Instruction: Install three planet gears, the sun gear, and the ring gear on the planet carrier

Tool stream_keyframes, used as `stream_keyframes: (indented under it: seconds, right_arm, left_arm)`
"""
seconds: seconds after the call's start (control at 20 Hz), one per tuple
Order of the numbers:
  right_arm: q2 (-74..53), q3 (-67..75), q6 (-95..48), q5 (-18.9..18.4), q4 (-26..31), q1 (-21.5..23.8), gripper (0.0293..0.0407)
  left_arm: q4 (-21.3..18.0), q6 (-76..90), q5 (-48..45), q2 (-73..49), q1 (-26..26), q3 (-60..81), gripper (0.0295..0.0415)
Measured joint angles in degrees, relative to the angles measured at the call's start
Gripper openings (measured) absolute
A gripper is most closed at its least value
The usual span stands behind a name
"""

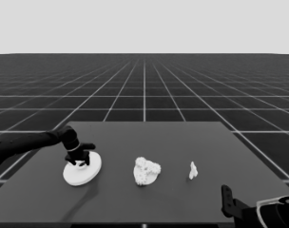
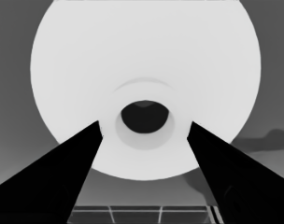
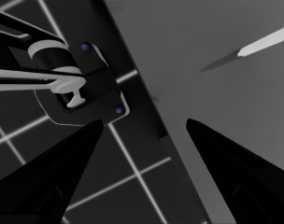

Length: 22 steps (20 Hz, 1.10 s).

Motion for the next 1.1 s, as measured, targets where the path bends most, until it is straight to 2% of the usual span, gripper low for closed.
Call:
stream_keyframes:
  seconds: [0.35,0.4,0.45,0.55,0.65,0.85,0.9,0.95,1.0,1.1]
  right_arm:
    - [0.00,0.00,0.00,0.00,0.00,0.00,0.0385]
    - [0.00,0.00,0.00,0.00,0.00,0.00,0.0385]
    - [0.00,0.00,0.00,0.00,0.00,0.00,0.0385]
    - [0.00,0.00,0.00,0.00,0.00,0.00,0.0385]
    - [0.00,0.00,0.00,0.00,0.00,0.00,0.0385]
    - [0.00,0.00,0.00,0.00,0.00,0.00,0.0385]
    - [0.00,0.00,0.00,0.00,0.00,0.00,0.0385]
    - [0.00,0.00,0.00,0.00,0.00,0.00,0.0385]
    - [0.00,0.00,0.00,0.00,0.00,0.00,0.0385]
    - [0.00,0.00,0.00,0.00,0.00,0.00,0.0385]
  left_arm:
    - [0.02,0.01,-0.03,0.02,-0.01,-0.04,0.0348]
    - [-5.04,-2.65,7.23,-3.81,-5.98,7.90,0.0348]
    - [-9.27,-3.28,11.37,-4.98,-13.22,9.94,0.0348]
    - [-13.46,-2.74,15.18,-4.35,-20.01,8.54,0.0348]
    - [-14.80,-2.30,16.50,-3.75,-22.07,7.31,0.0348]
    - [-15.38,-2.03,17.13,-3.41,-22.89,6.59,0.0348]
    - [-16.17,-25.22,15.13,1.21,-22.18,17.30,0.0349]
    - [-15.91,-37.58,13.94,15.33,-21.59,18.73,0.0349]
    - [-15.54,-40.91,13.64,26.50,-21.20,13.36,0.0348]
    - [-15.12,-39.79,13.65,37.55,-20.85,3.25,0.0348]
